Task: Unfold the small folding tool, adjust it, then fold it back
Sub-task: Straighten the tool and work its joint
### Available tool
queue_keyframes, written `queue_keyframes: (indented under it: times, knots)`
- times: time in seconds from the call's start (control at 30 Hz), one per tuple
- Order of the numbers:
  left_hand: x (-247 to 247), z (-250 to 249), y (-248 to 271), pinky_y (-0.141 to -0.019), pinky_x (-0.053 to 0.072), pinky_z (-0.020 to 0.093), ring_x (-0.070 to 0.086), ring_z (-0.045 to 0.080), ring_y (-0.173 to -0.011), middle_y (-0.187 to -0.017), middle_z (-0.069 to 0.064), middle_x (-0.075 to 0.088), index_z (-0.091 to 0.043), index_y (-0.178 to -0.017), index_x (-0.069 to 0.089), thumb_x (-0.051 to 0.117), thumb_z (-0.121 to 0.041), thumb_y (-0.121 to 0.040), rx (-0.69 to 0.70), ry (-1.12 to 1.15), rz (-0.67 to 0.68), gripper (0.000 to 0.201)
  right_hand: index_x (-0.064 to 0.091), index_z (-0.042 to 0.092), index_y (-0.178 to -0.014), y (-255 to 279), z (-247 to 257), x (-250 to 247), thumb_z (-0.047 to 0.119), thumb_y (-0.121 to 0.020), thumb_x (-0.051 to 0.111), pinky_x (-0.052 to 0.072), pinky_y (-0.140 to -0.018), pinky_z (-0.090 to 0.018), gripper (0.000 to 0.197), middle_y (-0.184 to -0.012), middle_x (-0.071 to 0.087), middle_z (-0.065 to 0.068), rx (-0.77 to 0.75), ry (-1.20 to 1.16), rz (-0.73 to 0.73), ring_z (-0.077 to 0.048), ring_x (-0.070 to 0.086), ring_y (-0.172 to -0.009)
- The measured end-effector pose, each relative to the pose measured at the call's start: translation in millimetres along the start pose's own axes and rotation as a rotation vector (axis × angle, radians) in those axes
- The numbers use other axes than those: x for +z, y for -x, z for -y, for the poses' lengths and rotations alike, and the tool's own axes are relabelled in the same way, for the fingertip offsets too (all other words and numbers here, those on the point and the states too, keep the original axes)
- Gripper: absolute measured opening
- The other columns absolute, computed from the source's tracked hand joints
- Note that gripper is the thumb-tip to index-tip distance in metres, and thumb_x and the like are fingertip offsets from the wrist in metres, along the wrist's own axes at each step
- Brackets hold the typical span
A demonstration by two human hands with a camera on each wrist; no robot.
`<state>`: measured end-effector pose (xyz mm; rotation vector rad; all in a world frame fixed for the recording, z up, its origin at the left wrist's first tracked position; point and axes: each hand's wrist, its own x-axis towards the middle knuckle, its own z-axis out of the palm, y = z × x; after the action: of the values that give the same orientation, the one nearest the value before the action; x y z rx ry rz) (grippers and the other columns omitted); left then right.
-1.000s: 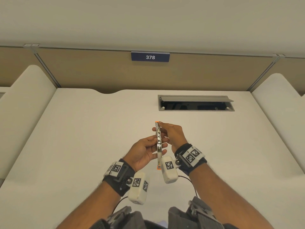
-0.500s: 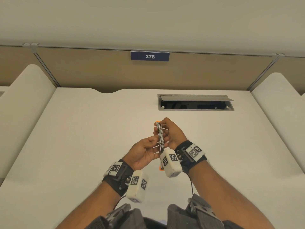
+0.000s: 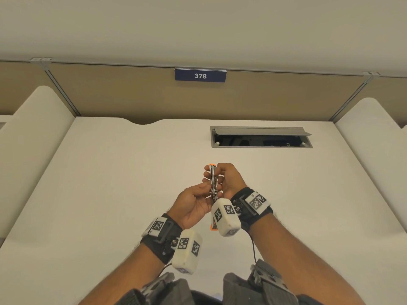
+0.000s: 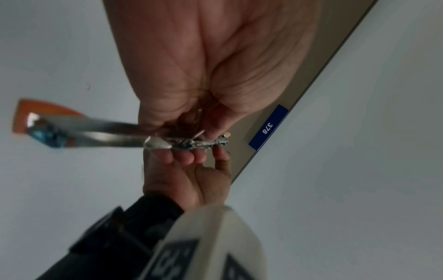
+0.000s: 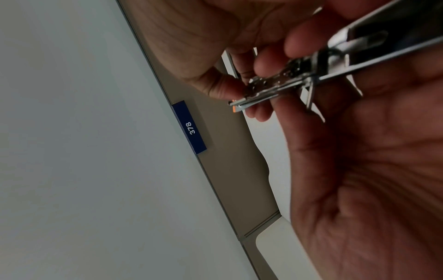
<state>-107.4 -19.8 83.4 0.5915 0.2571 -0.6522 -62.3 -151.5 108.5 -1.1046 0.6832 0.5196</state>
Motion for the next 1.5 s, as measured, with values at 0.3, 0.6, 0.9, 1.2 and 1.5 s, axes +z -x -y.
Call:
queue_keyframes:
  times: [0.3, 0.6, 0.9, 1.2, 1.5]
  knots:
    - [5, 8, -15, -0.06, 0.043, 0.024, 0.05, 0.012, -0.064, -0.077, 0.006, 0.058, -0.006, -0.114, 0.066, 0.055, -0.029, -0.1, 0.054, -0.017, -0.19, 0.029, 0.08, 0.012, -0.101, 8, -6, 6, 0.003, -0.062, 0.048, 0.03, -0.05, -0.022, 0.052, -0.082, 0.073, 0.001, 0.049, 0.046, 0.008, -0.012, 0.038, -0.053]
    - [0, 5, -18, -0.051, 0.041, 0.021, 0.045, 0.01, -0.059, -0.077, 0.005, 0.053, -0.007, -0.079, 0.073, 0.059, -0.031, -0.098, 0.041, -0.017, -0.187, 0.033, 0.079, 0.007, -0.076, 2, -12, 10, 0.006, -0.052, 0.056, 0.026, -0.052, -0.024, 0.033, -0.099, 0.066, -0.005, 0.122, -0.019, 0.038, -0.014, 0.033, -0.053]
    - [2, -6, -14, -0.048, 0.036, 0.024, 0.037, 0.012, -0.052, -0.065, 0.004, 0.042, -0.007, -0.084, 0.058, 0.052, -0.019, -0.096, -0.059, -0.052, -0.144, 0.019, 0.077, 0.013, -0.098, 11, -7, 4, 0.007, -0.06, 0.055, 0.03, -0.054, -0.025, 0.044, -0.099, 0.065, -0.007, 0.15, -0.013, 0.149, -0.016, 0.038, -0.053]
    - [12, -13, -8, -0.053, 0.036, 0.024, 0.036, 0.014, -0.056, -0.071, 0.006, 0.043, -0.009, -0.083, 0.054, 0.052, -0.009, -0.087, -0.117, -0.105, -0.073, 0.004, 0.078, 0.007, -0.11, 9, -1, 1, 0.014, -0.089, 0.074, 0.05, -0.06, -0.021, 0.023, -0.102, 0.08, -0.01, -0.226, 0.198, 0.008, -0.017, 0.064, -0.079]
    - [8, -5, 0, -0.065, 0.046, 0.028, 0.05, 0.018, -0.069, -0.089, 0.01, 0.058, -0.002, -0.111, 0.056, 0.058, -0.001, -0.086, -0.09, -0.133, -0.048, 0.025, 0.072, -0.007, -0.112, -4, -1, -4, 0.002, -0.093, 0.068, 0.051, -0.045, -0.019, 0.021, -0.094, 0.074, -0.02, -0.36, 0.164, -0.034, -0.007, 0.059, -0.043]
